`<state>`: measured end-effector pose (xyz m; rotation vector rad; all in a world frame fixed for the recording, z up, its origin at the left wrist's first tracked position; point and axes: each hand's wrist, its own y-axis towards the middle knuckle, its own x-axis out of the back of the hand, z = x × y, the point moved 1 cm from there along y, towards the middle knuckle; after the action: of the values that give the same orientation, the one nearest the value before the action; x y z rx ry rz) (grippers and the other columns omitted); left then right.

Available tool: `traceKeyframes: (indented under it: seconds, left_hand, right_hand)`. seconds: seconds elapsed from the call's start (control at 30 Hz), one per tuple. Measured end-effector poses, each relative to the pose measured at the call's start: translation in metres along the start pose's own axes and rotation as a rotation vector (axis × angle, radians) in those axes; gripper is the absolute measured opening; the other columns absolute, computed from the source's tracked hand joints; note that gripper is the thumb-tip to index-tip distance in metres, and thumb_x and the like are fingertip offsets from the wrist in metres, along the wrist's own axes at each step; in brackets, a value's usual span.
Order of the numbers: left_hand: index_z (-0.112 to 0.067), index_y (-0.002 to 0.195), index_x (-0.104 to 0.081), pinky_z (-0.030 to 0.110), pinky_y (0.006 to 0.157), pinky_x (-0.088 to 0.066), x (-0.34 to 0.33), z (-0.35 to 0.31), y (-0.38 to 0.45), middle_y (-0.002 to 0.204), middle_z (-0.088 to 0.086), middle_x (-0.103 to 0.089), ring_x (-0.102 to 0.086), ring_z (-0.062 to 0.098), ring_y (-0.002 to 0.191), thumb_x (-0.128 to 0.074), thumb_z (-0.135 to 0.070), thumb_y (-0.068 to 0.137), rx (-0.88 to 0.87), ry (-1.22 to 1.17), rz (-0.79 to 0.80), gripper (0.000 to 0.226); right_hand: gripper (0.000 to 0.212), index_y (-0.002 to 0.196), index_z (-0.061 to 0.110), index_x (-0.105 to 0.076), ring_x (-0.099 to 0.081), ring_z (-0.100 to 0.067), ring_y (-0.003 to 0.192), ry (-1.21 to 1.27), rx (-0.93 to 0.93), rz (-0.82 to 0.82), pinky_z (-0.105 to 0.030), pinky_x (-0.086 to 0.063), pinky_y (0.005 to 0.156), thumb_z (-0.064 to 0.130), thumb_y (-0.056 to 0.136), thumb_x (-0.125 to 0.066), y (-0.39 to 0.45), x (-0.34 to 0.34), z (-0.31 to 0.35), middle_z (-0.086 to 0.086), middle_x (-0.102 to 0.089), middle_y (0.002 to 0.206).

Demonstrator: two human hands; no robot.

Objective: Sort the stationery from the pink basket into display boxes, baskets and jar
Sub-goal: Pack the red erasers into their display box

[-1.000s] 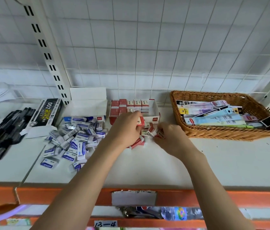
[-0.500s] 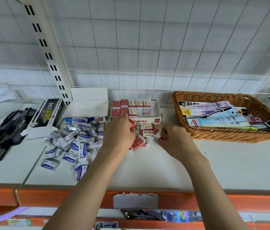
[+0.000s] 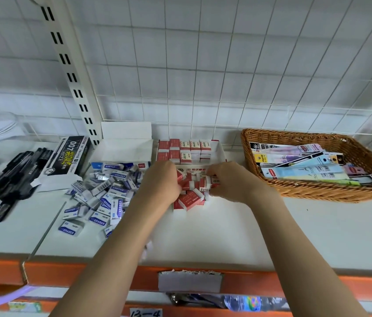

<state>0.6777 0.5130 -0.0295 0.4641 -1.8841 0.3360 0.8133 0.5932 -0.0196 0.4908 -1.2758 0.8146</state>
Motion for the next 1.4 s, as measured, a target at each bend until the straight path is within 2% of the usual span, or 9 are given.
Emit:
traceKeyframes:
  seconds: [0.27,0.4,0.6,0.7,0.93,1.03,1.17,1.33,1.4]
  left_hand:
    - [-0.007,0.11,-0.061,0.029,0.078,-0.05,-0.001,-0.001,0.004,0.107,0.005,-0.066,-0.062,0.022,0.093,-0.066,-0.014,0.086,-0.036,0.033,0.009,0.025]
    - [-0.009,0.108,-0.062,0.025,0.068,-0.043,-0.004,0.006,0.003,0.104,0.003,-0.067,-0.063,0.019,0.089,-0.064,-0.022,0.087,-0.047,-0.028,-0.007,0.025]
    - [-0.01,0.111,-0.062,0.026,0.073,-0.044,-0.006,0.01,-0.001,0.111,0.005,-0.066,-0.063,0.022,0.098,-0.061,-0.029,0.089,-0.066,-0.072,-0.047,0.029]
    - [-0.012,0.115,-0.061,0.026,0.076,-0.044,-0.006,0.013,-0.005,0.113,0.004,-0.065,-0.062,0.021,0.101,-0.061,-0.03,0.089,-0.087,-0.109,-0.064,0.031]
    - [-0.015,0.111,-0.062,0.025,0.076,-0.046,-0.008,0.019,-0.001,0.111,0.001,-0.066,-0.062,0.017,0.099,-0.06,-0.037,0.089,-0.074,-0.118,-0.062,0.031]
    - [-0.015,0.115,-0.059,0.023,0.077,-0.046,-0.011,0.019,-0.002,0.114,0.0,-0.064,-0.062,0.016,0.1,-0.058,-0.036,0.091,-0.074,-0.132,-0.069,0.032]
    - [-0.017,0.117,-0.058,0.022,0.08,-0.044,-0.012,0.02,-0.001,0.117,-0.001,-0.062,-0.061,0.015,0.103,-0.06,-0.033,0.09,-0.088,-0.167,-0.07,0.032]
    - [-0.017,0.108,-0.066,0.021,0.074,-0.046,0.005,0.016,0.003,0.106,-0.002,-0.068,-0.064,0.013,0.094,-0.065,-0.027,0.086,-0.134,-0.277,-0.061,0.024]
    - [-0.015,0.1,-0.067,0.023,0.07,-0.047,0.016,0.008,0.011,0.098,0.0,-0.069,-0.063,0.015,0.086,-0.065,-0.031,0.086,-0.155,-0.294,-0.108,0.022]
  right_hand:
    - [0.028,0.112,0.013,-0.06,-0.063,-0.02,0.092,0.008,0.003,0.037,-0.026,-0.052,0.075,0.014,0.084,-0.064,0.006,-0.004,0.002,-0.003,-0.066,0.107]
    - [0.019,0.1,0.017,-0.055,-0.056,-0.012,0.075,0.067,-0.061,0.011,-0.027,-0.053,0.068,0.023,0.084,-0.064,-0.001,-0.012,-0.001,0.006,-0.061,0.095]
    - [0.016,0.089,0.018,-0.048,-0.055,-0.012,0.071,0.014,-0.108,0.052,-0.023,-0.05,0.065,0.029,0.089,-0.06,-0.004,-0.01,0.001,0.005,-0.053,0.081]
    - [0.024,0.074,0.015,-0.046,-0.049,-0.008,0.06,0.01,-0.166,0.063,-0.019,-0.042,0.053,0.029,0.088,-0.061,-0.004,-0.005,0.0,0.006,-0.047,0.07]
    - [0.044,0.053,0.016,-0.037,-0.04,-0.009,0.051,0.022,-0.294,-0.218,-0.02,-0.026,0.043,0.034,0.089,-0.057,0.021,0.039,-0.003,0.002,-0.04,0.054]
    - [0.035,0.06,0.013,-0.044,-0.052,-0.019,0.068,-0.03,-0.364,-0.146,-0.019,-0.035,0.047,0.03,0.085,-0.062,0.048,0.049,-0.006,-0.001,-0.048,0.063]
    - [0.025,0.067,0.011,-0.05,-0.063,-0.024,0.08,-0.074,-0.404,0.017,-0.027,-0.05,0.068,0.022,0.077,-0.07,0.071,0.057,-0.005,-0.006,-0.058,0.076]
    - [0.015,0.076,0.005,-0.06,-0.064,-0.021,0.062,-0.021,-0.446,0.235,-0.028,-0.051,0.07,0.014,0.073,-0.071,0.084,0.068,-0.006,-0.007,-0.061,0.07]
    - [0.015,0.078,0.004,-0.06,-0.064,-0.023,0.067,0.008,-0.465,0.294,-0.03,-0.053,0.075,0.014,0.074,-0.071,0.087,0.067,-0.008,-0.01,-0.064,0.078]
